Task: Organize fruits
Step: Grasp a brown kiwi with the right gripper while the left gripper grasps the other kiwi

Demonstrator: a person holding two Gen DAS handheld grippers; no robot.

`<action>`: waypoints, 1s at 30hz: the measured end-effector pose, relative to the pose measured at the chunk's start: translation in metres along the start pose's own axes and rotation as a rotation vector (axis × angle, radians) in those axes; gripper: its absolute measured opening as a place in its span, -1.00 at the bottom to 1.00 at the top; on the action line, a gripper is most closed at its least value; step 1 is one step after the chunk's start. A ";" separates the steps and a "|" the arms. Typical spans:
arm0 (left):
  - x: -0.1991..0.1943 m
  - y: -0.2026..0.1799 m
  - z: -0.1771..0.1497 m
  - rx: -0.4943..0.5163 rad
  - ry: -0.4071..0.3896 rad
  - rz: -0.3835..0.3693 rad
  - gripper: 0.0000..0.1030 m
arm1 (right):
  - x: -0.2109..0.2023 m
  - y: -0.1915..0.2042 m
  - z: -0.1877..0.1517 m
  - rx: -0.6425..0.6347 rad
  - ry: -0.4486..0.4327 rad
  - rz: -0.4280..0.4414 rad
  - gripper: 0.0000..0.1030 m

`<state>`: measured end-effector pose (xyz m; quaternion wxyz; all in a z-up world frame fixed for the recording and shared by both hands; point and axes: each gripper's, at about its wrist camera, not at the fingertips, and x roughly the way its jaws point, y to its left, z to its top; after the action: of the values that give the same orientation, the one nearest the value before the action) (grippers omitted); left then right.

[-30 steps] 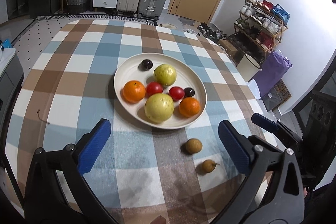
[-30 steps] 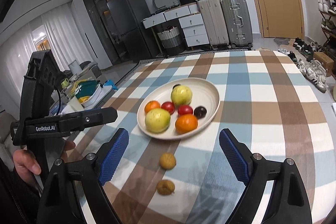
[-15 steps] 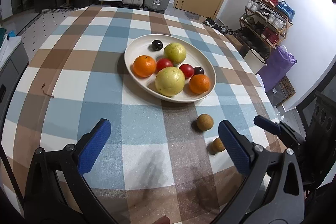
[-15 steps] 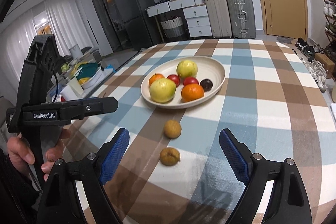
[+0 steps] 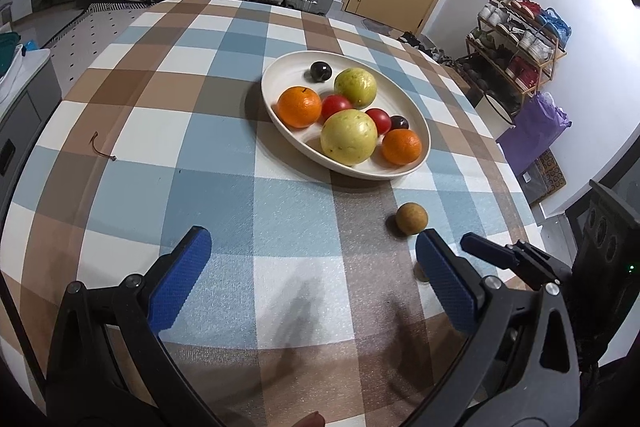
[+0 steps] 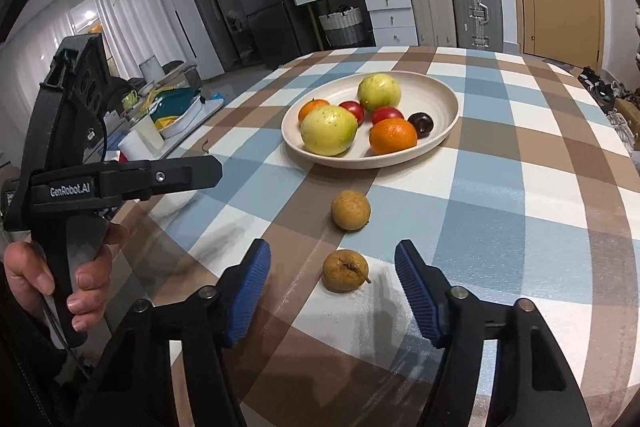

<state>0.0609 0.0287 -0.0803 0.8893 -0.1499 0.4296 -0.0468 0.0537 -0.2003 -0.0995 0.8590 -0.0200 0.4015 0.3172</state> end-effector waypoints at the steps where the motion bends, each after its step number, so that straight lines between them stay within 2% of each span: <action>1: 0.000 0.000 0.000 0.000 0.002 0.000 0.97 | 0.001 0.000 -0.001 0.000 0.005 -0.005 0.03; 6: 0.006 0.002 -0.001 -0.001 0.014 0.002 0.97 | 0.013 -0.001 -0.005 0.000 0.053 -0.002 -0.30; 7: 0.007 0.002 -0.002 -0.001 0.018 0.002 0.97 | 0.015 0.000 -0.006 -0.004 0.060 -0.002 -0.46; 14: 0.021 -0.005 -0.002 0.018 0.049 0.003 0.97 | 0.008 -0.009 -0.005 0.034 0.028 0.037 -0.48; 30: 0.073 -0.059 0.005 0.118 0.151 -0.045 0.97 | -0.017 -0.049 0.005 0.092 -0.038 0.031 -0.47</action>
<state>0.1127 -0.0413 -0.1141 0.8605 -0.1029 0.4882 -0.1032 0.0765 -0.2474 -0.0948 0.8615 0.0316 0.3995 0.3118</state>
